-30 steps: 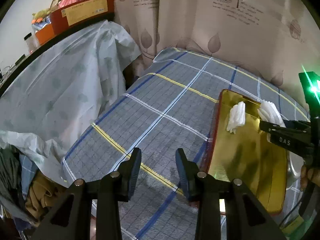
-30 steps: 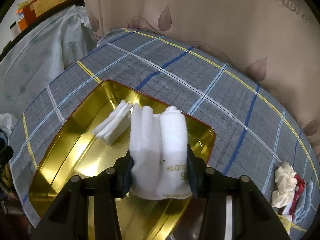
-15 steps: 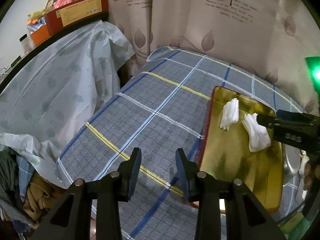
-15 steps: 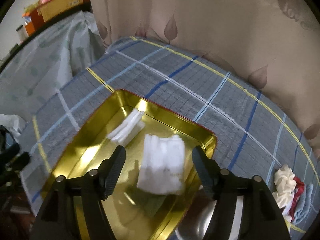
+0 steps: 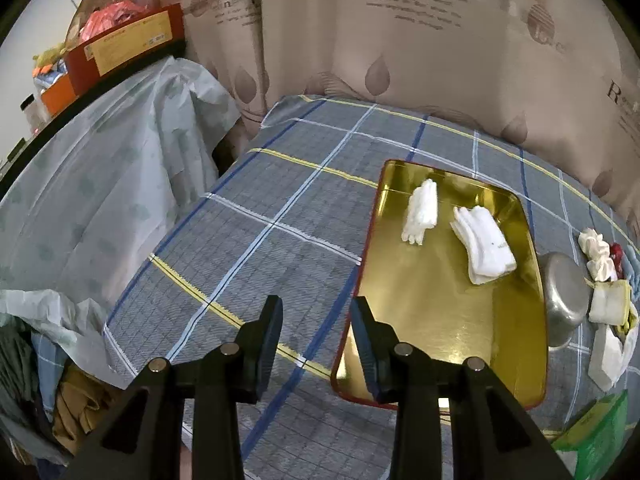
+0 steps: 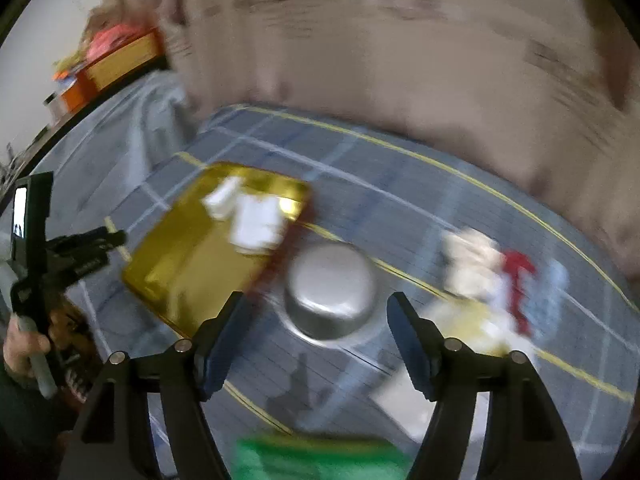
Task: Organize soft objects
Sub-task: 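Grasp the printed wet-wipe packet with the right gripper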
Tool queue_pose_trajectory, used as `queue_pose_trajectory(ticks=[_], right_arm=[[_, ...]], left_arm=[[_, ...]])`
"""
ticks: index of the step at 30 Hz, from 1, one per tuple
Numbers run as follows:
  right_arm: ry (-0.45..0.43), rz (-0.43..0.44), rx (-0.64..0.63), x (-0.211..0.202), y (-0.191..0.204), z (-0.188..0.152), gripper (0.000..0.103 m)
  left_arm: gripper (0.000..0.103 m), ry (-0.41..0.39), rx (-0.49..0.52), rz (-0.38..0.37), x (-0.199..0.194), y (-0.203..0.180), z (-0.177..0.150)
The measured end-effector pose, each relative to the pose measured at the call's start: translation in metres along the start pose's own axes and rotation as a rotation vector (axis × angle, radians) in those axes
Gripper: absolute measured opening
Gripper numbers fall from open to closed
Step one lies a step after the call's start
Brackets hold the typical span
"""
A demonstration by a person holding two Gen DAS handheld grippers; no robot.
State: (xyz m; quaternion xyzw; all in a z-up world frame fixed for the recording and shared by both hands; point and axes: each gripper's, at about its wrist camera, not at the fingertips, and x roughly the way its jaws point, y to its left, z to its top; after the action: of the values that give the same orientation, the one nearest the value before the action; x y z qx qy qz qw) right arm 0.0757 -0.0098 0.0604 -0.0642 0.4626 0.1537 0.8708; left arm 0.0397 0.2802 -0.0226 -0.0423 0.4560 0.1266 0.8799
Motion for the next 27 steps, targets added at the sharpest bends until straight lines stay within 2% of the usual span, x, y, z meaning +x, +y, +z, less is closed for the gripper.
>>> queue_pose_trajectory(ticks=[2,6,10,13,17,27], right_arm=[[-0.008,-0.049,0.045,-0.018,-0.031,-0.016,0.078],[0.009,-0.156,0.150,-0.035,-0.090,-0.051,0.080],[0.057,-0.205,0.228,-0.030,-0.131,-0.086,0.080],[0.067,-0.214,0.239,-0.021,-0.141,-0.105,0.087],[0.071,-0.218,0.218,-0.002,-0.145,-0.118,0.091],[0.071,-0.207,0.183,0.034,-0.156,-0.131,0.095]], left_arm=[[0.036,-0.002,0.007,0.001,-0.001,-0.003,-0.001],[0.036,0.007,0.023,-0.023,-0.002,-0.010,-0.003],[0.036,0.009,0.059,-0.022,-0.002,-0.021,-0.006],[0.036,0.012,0.075,-0.031,-0.001,-0.028,-0.008],[0.036,0.016,0.096,-0.046,-0.003,-0.037,-0.010],[0.036,0.021,0.198,-0.064,-0.011,-0.073,-0.013]])
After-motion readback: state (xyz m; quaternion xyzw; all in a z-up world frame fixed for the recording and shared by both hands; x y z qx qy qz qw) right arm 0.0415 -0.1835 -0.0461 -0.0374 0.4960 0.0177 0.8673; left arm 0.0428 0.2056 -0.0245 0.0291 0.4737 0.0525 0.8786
